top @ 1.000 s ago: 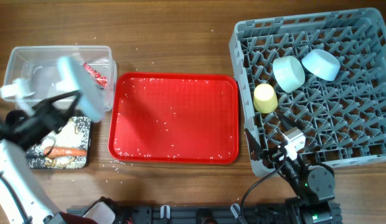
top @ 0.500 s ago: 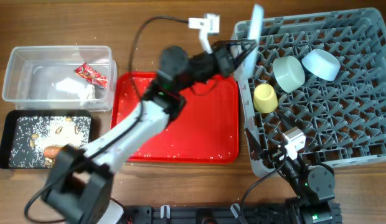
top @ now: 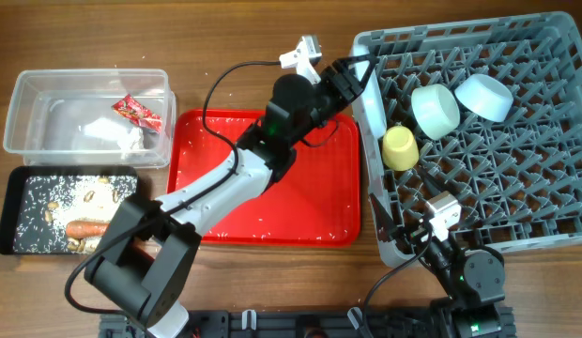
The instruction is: Sort waste into correct bins and load items into the dishwasher rack
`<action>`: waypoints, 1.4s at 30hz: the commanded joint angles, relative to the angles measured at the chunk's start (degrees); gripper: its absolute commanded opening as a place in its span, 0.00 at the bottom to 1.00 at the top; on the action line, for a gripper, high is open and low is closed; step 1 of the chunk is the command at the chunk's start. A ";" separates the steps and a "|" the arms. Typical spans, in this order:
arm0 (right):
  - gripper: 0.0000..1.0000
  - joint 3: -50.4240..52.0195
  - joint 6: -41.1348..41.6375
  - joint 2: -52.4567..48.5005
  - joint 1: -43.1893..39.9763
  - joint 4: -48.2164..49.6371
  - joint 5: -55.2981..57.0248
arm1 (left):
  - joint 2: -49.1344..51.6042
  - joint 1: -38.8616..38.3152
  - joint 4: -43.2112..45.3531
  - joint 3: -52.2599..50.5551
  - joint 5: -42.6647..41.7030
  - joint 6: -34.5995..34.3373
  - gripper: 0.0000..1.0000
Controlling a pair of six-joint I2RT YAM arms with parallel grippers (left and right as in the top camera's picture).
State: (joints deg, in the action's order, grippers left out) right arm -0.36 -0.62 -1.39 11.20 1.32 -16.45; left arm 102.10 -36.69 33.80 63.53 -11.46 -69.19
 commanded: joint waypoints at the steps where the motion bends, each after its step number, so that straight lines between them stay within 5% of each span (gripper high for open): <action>1: 1.00 0.07 0.74 0.37 0.02 0.11 -0.09 | -0.52 3.15 -6.93 0.31 -1.75 7.85 1.00; 9: 1.00 0.07 0.74 0.22 0.02 0.11 -0.09 | -11.34 11.39 -38.16 0.33 -0.61 25.44 1.00; 15: 1.00 0.07 0.79 0.09 0.02 0.11 -0.09 | -32.06 19.43 -65.35 0.33 2.58 39.60 1.00; 22: 1.00 0.07 0.76 0.09 0.02 0.11 -0.09 | -44.92 18.91 -75.41 0.33 2.45 40.46 1.00; 25: 1.00 0.07 0.76 0.09 0.02 0.11 -0.09 | -46.58 18.97 -82.55 0.20 11.65 40.48 1.00; 28: 1.00 0.07 0.76 0.09 0.02 0.11 -0.09 | -50.95 21.46 -74.03 -4.59 17.97 44.24 1.00; 32: 1.00 0.07 0.74 0.09 0.02 0.11 -0.09 | -66.34 31.08 -54.84 -22.56 5.60 54.88 1.00; 36: 1.00 0.07 0.76 0.09 0.02 0.11 -0.09 | -81.20 38.49 -50.07 -36.22 5.49 54.97 1.00; 42: 1.00 0.07 0.76 0.09 0.02 0.11 -0.09 | -95.71 39.43 -48.09 -48.28 7.26 55.52 1.00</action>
State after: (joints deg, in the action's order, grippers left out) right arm -0.36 -0.62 -1.63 11.20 1.26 -16.45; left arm 12.12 2.37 -14.59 19.99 -4.38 -15.22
